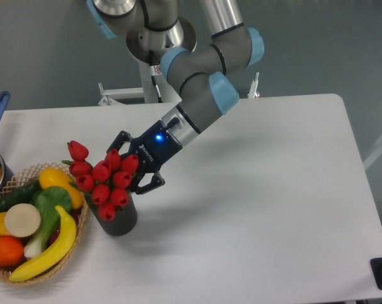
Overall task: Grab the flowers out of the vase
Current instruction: 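Close the gripper on the tulip bunch, then lift the tulips up and out of the dark vase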
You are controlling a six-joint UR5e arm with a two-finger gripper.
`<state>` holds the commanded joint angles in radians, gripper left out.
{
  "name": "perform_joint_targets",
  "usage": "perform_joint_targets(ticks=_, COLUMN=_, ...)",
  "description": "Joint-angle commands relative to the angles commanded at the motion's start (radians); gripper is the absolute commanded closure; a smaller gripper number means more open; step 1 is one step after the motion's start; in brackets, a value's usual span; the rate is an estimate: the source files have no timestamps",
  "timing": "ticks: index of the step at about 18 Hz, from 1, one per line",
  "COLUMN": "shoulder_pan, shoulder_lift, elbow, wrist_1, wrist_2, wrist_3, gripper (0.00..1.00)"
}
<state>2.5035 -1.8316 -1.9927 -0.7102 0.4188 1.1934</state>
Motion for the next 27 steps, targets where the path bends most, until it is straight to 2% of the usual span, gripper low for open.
perform_joint_targets(ticks=1, shoulder_pan=0.002, shoulder_lift=0.0, elbow=0.0, wrist_1=0.0, wrist_2=0.002, wrist_3=0.0, gripper=1.0)
perform_joint_targets(ticks=6, shoulder_pan=0.006, shoulder_lift=0.012, elbow=0.005, wrist_1=0.0, wrist_2=-0.002, wrist_3=-0.018, gripper=1.0)
perform_joint_targets(ticks=12, shoulder_pan=0.009, shoulder_lift=0.06, elbow=0.028, wrist_1=0.0, wrist_2=-0.006, wrist_3=-0.149, gripper=1.0)
perform_joint_targets(ticks=17, shoulder_pan=0.017, shoulder_lift=0.071, elbow=0.11, wrist_1=0.0, wrist_2=-0.046, wrist_3=-0.299, gripper=1.0)
perform_joint_targets(ticks=22, shoulder_pan=0.047, shoulder_lift=0.081, elbow=0.172, wrist_1=0.0, wrist_2=-0.095, wrist_3=-0.389, gripper=1.0)
perform_joint_targets(ticks=27, shoulder_pan=0.074, shoulder_lift=0.11, elbow=0.186, wrist_1=0.0, wrist_2=-0.127, wrist_3=-0.455, gripper=1.0)
